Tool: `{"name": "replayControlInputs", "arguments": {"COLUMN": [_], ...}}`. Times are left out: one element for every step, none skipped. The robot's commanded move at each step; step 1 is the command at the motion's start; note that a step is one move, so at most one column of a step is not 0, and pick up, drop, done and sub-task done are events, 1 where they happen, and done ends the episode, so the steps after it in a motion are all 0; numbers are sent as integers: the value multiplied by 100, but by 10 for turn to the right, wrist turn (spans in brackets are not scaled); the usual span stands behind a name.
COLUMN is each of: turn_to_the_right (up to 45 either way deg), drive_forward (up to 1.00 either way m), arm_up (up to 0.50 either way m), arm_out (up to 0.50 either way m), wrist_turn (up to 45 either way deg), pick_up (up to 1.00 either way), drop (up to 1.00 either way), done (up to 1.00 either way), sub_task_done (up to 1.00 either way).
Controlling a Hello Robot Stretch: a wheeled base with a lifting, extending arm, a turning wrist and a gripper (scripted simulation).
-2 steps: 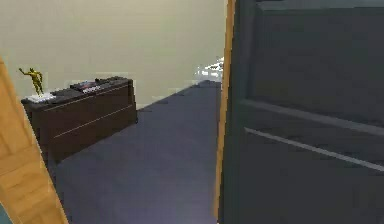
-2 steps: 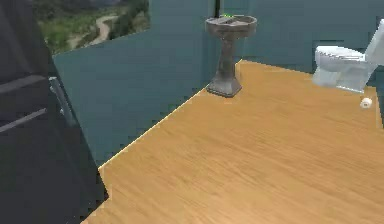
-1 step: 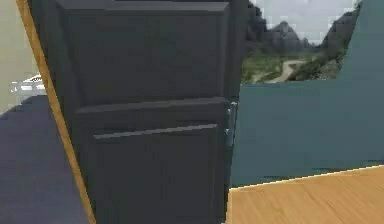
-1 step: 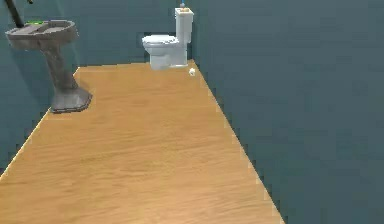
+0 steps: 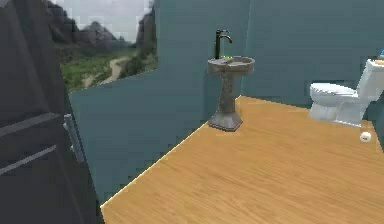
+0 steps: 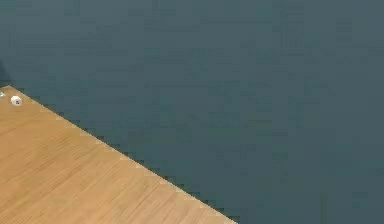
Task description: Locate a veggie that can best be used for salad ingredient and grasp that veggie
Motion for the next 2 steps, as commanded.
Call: {"name": "replayControlInputs", "arguments": {"turn_to_the_right": [330, 0], "drive_forward": [0, 10], "arm_up": [0, 0], "arm_out": [0, 0], "wrist_turn": [0, 0], "pick_up": [0, 0], "drop": [0, 0], "done": [0, 0], "sub_task_done": [0, 0]}}
